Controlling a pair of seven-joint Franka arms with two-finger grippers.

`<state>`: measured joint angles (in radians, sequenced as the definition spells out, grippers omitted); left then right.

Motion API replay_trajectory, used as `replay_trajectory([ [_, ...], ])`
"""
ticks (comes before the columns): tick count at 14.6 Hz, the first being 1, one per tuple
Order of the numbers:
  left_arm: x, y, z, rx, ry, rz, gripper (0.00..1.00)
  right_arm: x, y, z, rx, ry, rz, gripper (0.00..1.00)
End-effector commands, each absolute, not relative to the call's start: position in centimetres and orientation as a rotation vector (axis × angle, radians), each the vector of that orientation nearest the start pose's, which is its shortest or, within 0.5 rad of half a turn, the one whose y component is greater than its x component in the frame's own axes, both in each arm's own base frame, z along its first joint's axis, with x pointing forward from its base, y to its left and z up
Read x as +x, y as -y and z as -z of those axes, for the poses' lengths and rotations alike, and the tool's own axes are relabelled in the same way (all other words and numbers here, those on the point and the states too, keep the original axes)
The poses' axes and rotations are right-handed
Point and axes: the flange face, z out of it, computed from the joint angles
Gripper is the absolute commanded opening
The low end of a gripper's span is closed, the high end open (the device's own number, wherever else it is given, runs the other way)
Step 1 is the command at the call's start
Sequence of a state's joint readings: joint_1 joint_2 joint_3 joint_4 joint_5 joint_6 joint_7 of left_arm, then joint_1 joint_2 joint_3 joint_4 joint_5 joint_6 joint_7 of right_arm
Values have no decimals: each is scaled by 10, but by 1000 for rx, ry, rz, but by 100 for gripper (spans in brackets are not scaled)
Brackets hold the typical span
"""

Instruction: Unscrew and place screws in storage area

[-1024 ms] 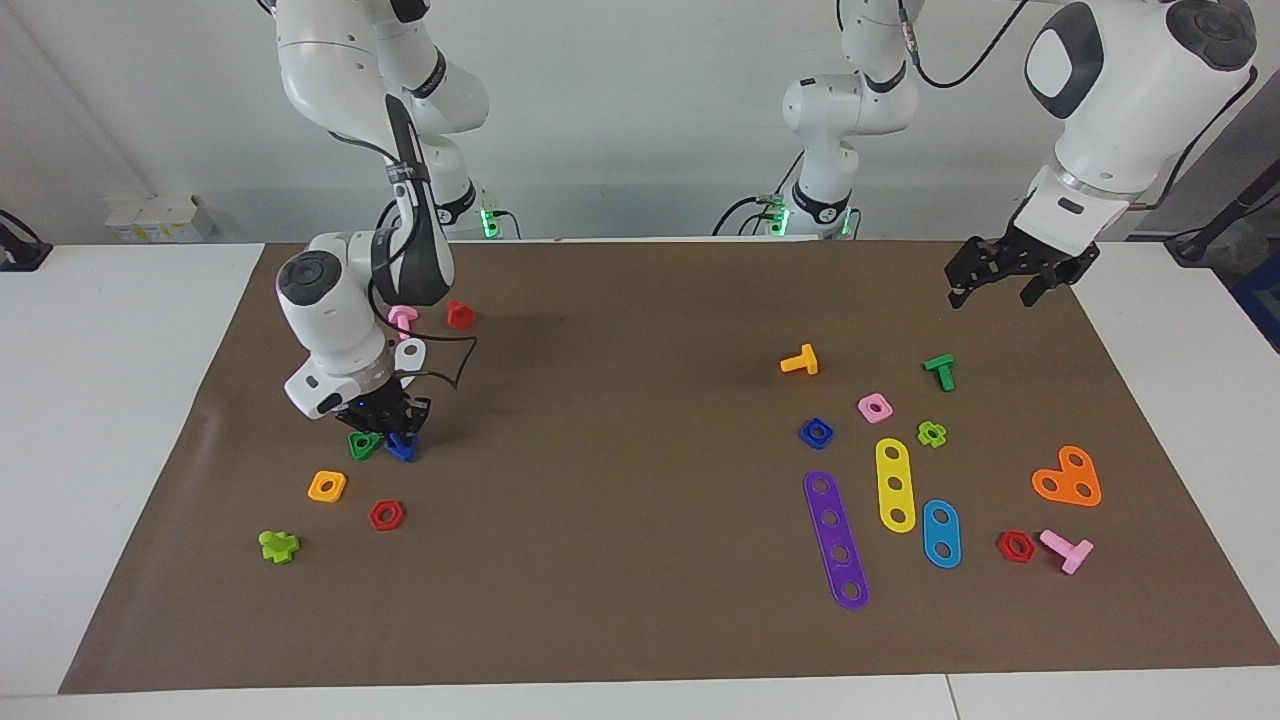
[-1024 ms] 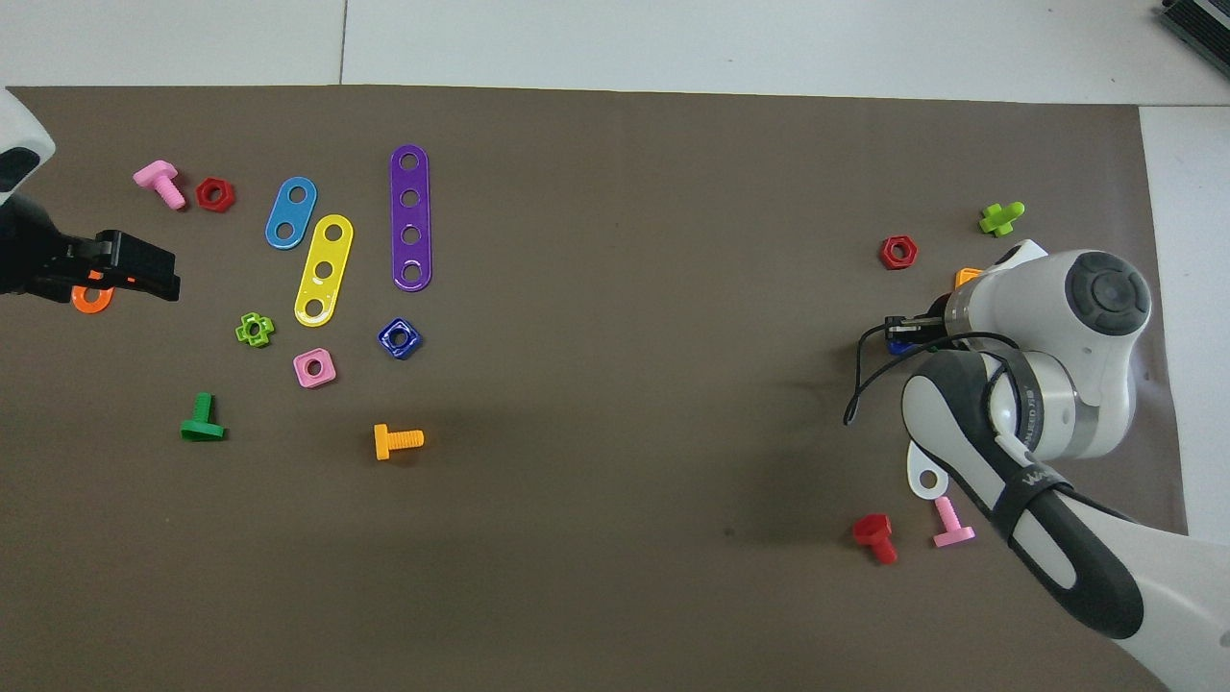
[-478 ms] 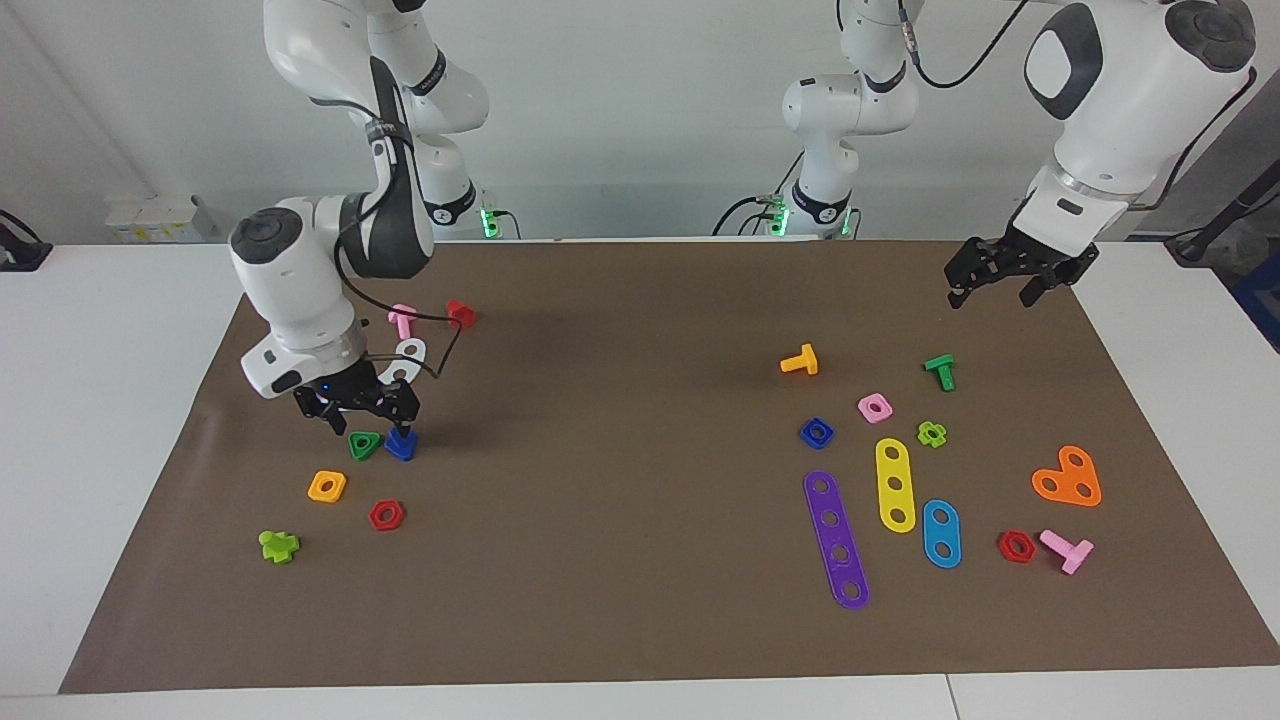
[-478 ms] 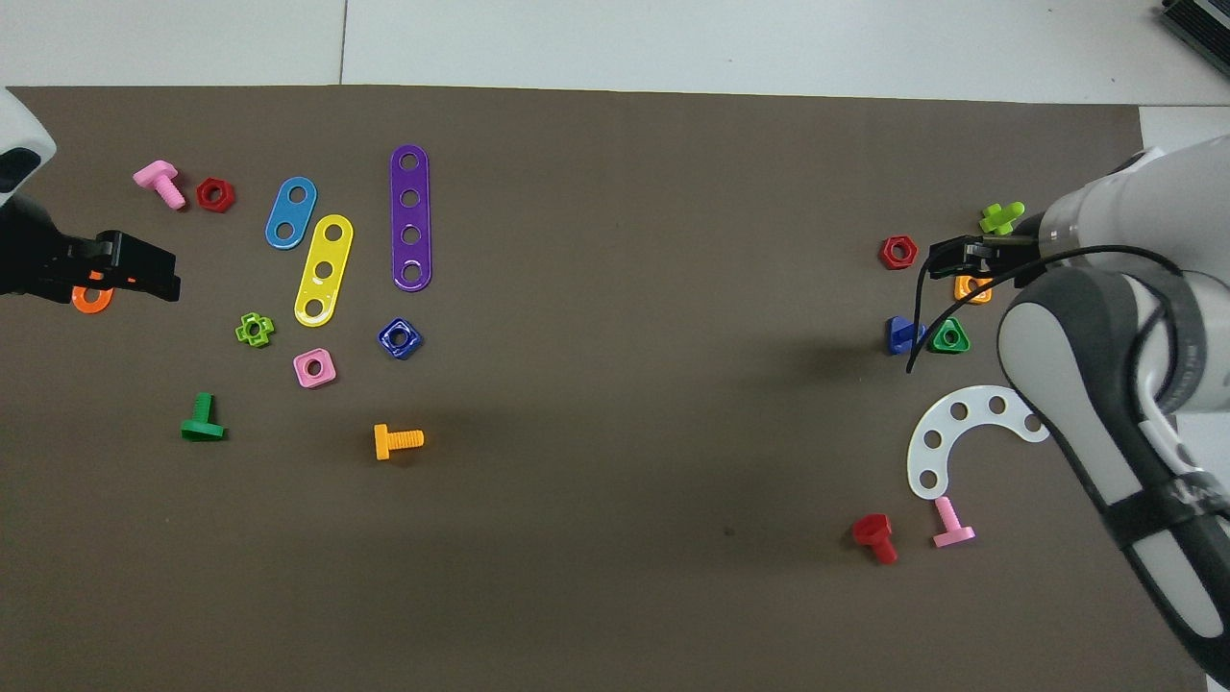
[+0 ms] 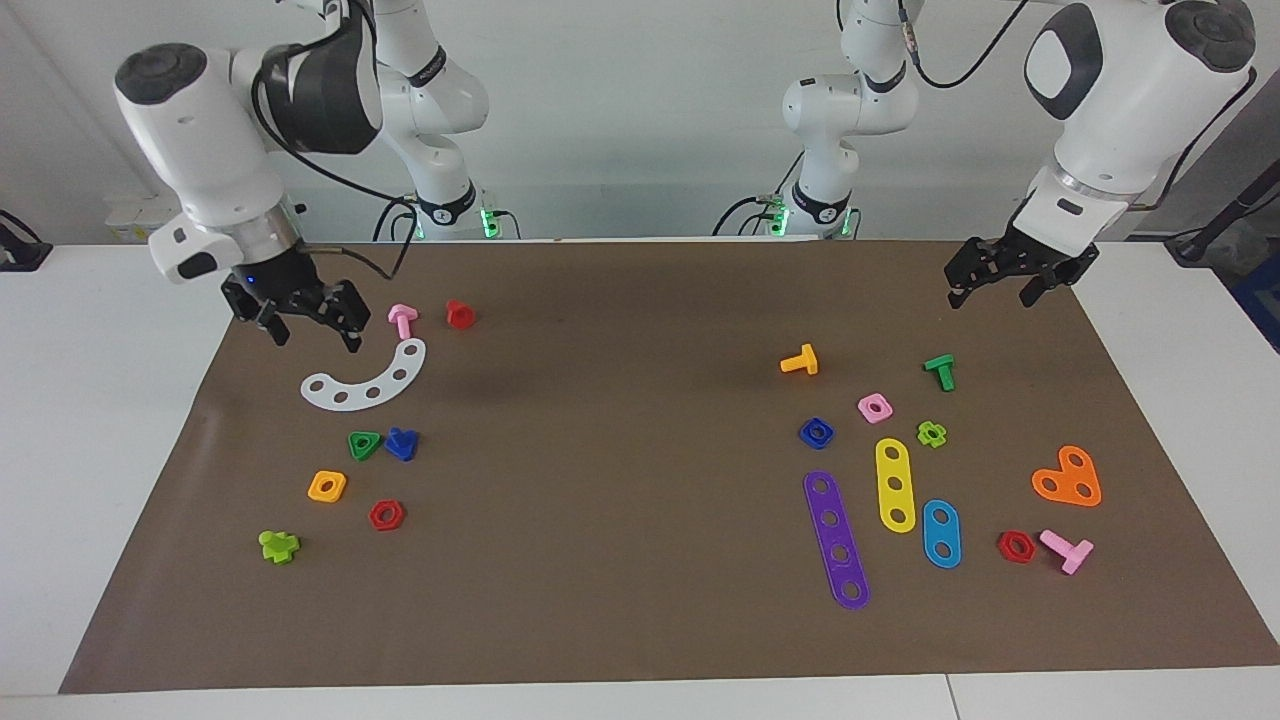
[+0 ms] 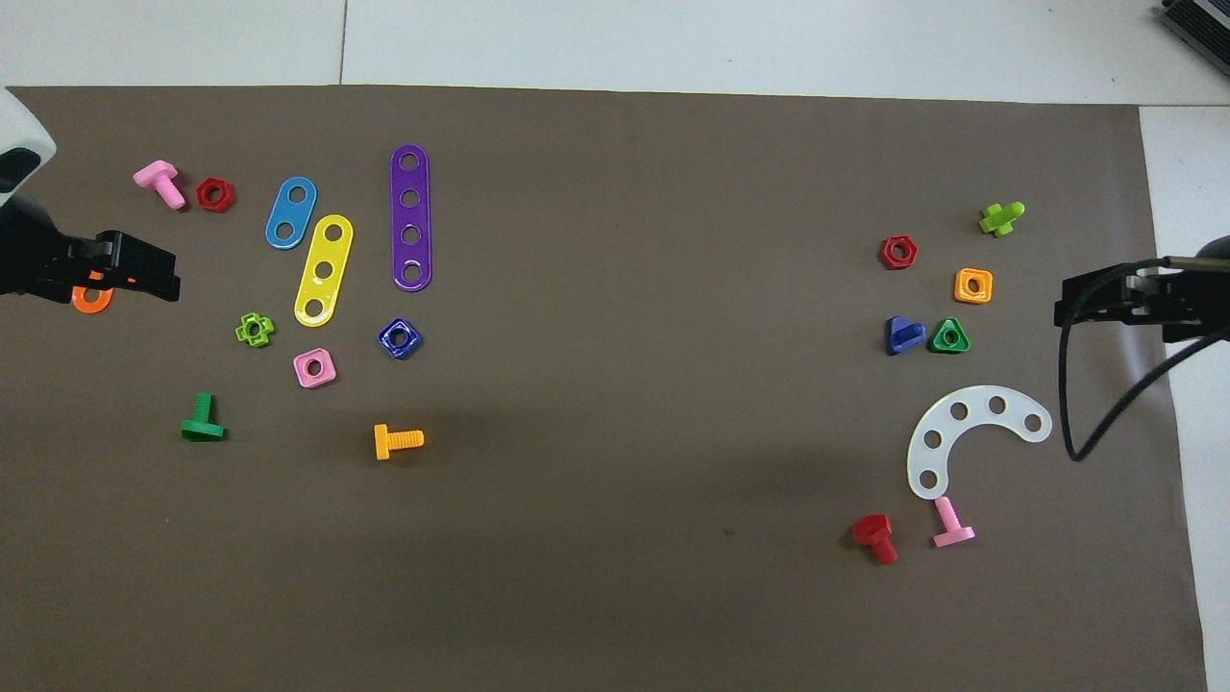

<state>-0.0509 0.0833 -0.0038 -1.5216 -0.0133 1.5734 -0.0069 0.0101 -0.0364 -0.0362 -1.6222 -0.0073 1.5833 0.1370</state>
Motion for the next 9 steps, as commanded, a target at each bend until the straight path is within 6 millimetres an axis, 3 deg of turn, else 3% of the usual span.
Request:
replay_trajectory([
  [1,574,35,-603,-3129,-77,-28,100,549,21,-617,-3152,-237,-50,100],
  [9,575,36,-606,-3141,-84,-17,100,546,21,-622,-3166,-235,-66,100],
])
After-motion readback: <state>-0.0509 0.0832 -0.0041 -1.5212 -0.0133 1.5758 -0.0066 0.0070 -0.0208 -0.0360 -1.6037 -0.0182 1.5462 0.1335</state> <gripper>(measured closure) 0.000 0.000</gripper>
